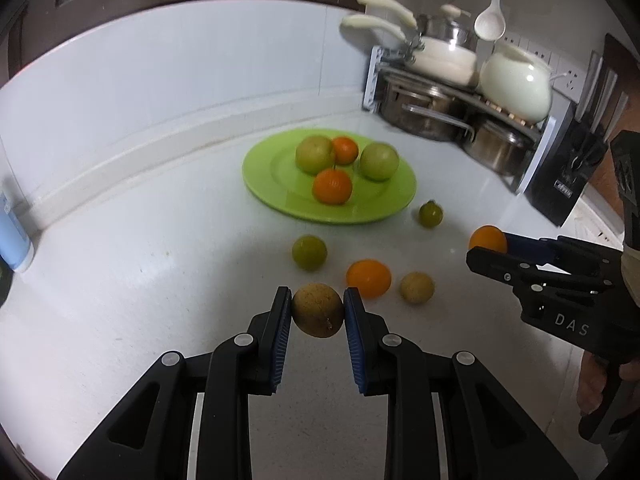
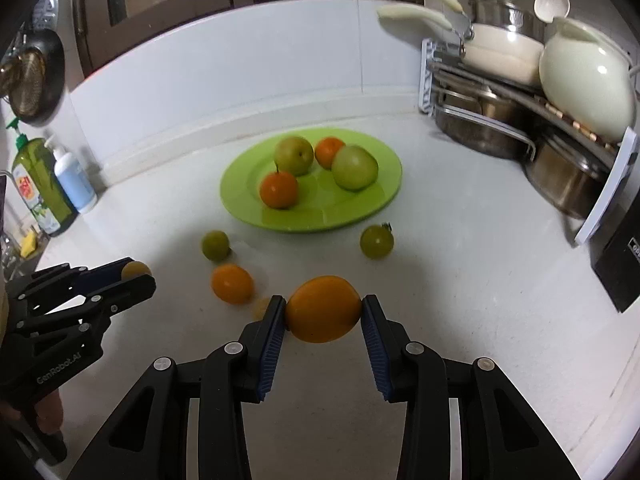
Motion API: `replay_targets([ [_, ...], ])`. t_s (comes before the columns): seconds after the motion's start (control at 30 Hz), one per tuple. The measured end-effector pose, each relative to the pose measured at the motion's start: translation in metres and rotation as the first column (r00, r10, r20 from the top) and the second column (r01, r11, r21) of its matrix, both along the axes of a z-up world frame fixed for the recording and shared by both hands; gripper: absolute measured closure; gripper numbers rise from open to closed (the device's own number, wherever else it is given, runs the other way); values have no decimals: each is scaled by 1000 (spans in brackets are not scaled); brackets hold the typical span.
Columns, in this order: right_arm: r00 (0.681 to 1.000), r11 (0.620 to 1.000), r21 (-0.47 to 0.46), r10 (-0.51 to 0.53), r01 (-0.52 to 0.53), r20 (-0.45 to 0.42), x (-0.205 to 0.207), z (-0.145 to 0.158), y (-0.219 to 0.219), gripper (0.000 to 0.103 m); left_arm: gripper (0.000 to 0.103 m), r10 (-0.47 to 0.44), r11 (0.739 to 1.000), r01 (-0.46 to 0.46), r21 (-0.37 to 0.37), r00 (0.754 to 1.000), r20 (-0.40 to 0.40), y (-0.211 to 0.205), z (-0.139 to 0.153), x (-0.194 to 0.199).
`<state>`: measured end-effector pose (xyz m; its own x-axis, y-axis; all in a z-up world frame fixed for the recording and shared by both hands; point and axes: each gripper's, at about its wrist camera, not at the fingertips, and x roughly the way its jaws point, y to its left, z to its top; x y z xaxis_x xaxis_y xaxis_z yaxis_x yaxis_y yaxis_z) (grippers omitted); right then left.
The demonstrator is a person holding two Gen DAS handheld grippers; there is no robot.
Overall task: Organize fruits
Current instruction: 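Grasp a brown kiwi with the left tool while the right tool grasps an orange, then carry the kiwi with the left tool while the right tool carries the orange over the plate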
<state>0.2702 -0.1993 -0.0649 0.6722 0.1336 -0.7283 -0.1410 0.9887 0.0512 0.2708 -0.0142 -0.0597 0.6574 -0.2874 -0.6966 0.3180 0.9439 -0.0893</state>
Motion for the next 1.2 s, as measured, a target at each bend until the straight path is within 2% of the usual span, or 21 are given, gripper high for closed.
replay_targets([
  [0.6,987,1000,-6,30,-29,161,-7,62,23,63,76,-12,1000,15,-21,985,173,15,64,-7],
  [1.2,972,997,-29,73,-68,222,44,91,39,63,76,-8,1000,12,-16,975,220,14,92,50],
])
